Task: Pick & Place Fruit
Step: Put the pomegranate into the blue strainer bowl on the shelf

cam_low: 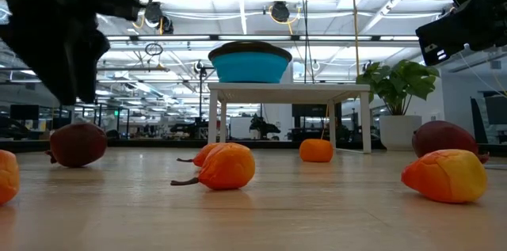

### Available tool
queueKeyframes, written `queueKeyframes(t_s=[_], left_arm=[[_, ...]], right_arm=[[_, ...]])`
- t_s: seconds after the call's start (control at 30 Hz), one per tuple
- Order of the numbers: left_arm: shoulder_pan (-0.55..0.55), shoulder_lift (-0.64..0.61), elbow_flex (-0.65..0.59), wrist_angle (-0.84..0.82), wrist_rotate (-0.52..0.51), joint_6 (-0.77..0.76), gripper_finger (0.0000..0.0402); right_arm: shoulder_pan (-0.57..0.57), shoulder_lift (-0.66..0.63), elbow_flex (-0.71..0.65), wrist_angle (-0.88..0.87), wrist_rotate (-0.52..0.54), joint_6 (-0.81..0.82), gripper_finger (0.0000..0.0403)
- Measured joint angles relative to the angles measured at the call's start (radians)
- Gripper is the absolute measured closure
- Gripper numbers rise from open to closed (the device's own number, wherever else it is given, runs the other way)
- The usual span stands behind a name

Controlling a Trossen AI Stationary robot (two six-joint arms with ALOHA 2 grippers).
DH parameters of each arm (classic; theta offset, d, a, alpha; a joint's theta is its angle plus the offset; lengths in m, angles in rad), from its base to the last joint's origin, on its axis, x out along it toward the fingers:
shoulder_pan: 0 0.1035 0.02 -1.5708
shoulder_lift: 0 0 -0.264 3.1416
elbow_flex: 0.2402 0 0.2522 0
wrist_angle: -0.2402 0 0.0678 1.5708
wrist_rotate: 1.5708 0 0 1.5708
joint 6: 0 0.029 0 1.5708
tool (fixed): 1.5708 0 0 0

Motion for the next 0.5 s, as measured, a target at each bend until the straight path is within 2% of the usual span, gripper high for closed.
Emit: queueKeyframes(t_s=[0.23, 0.5], left_arm=[[0.001, 0.000, -0.064, 0.103, 0.003, 0.029, 0.0080], [0.006, 0.000, -0.121, 0.192, -0.001, 0.052, 0.0069]], right_arm=[[0.000, 0.000, 0.000, 0.000, 0.000, 0.000, 0.0403], [0.000, 0.000, 0.000, 0.000, 0.000, 0.000, 0.0403]])
